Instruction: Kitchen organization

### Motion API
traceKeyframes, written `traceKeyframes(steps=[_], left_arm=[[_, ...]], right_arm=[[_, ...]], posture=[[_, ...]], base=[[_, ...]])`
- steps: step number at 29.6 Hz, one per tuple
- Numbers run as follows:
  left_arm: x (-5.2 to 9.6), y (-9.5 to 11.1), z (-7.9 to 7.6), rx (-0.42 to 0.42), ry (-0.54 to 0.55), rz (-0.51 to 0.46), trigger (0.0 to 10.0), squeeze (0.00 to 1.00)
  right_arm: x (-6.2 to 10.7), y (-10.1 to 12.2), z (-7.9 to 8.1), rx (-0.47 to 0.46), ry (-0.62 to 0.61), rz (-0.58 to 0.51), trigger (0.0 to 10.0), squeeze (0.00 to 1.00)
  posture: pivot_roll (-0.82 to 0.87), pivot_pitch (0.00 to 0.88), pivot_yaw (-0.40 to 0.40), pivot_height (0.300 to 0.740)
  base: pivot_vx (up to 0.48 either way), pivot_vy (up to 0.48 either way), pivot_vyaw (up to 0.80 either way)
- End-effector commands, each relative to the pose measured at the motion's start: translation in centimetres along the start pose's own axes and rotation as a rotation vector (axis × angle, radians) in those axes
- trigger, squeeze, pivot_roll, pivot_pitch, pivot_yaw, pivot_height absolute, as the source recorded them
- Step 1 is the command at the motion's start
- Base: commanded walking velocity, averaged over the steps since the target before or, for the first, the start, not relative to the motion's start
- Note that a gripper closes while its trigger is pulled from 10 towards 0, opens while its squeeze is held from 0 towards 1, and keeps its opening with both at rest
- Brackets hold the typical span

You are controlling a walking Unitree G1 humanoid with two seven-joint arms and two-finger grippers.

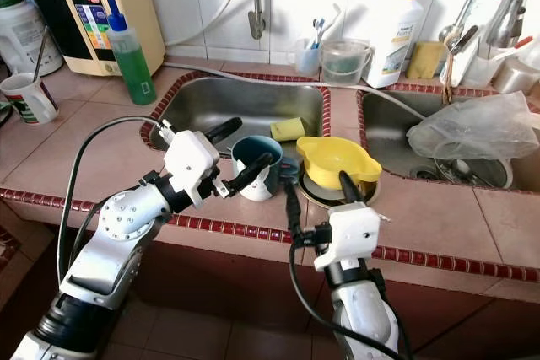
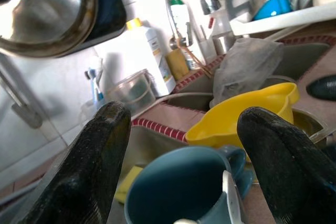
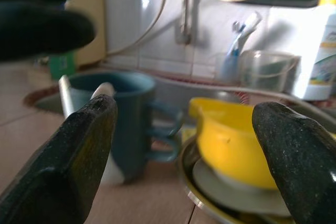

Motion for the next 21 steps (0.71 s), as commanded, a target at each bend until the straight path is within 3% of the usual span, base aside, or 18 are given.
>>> traceKeyframes(steps=[1,9,21], left_arm=[[-0.3,0.2,-0.1,-0.036,-0.045,-0.009,10.0,0.0],[-0.2,-0.7,-0.1,-0.082,-0.117,0.015,10.0,0.0],[0.2,-2.1,0.7,-0.154,-0.214,0.127,10.0,0.0]], right_arm=[[0.2,0.2,0.7,-0.006,0.045,0.013,10.0,0.0],[1.2,0.0,2.1,-0.064,0.151,0.089,10.0,0.0],[2.1,0.4,2.8,-0.086,0.16,0.116,10.0,0.0]], posture=[[-0.2,0.046,0.069,0.711],[-0.19,0.074,0.065,0.711],[-0.17,0.125,0.081,0.711]], base=[[0.0,0.0,0.0],[0.0,0.0,0.0],[0.0,0.0,0.0]])
Point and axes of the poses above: a point about 5 cm out from each wrist's last joint towards the gripper, its own x axis pointing back from the gripper into the wrist, its own y axis along the axis of the wrist's last joint, z = x × y, the point moved 3 cm from there along -x, pointing out of the wrist towards the gripper, and after that the axes turned 12 degrees about -x, right-handed, at the moved point
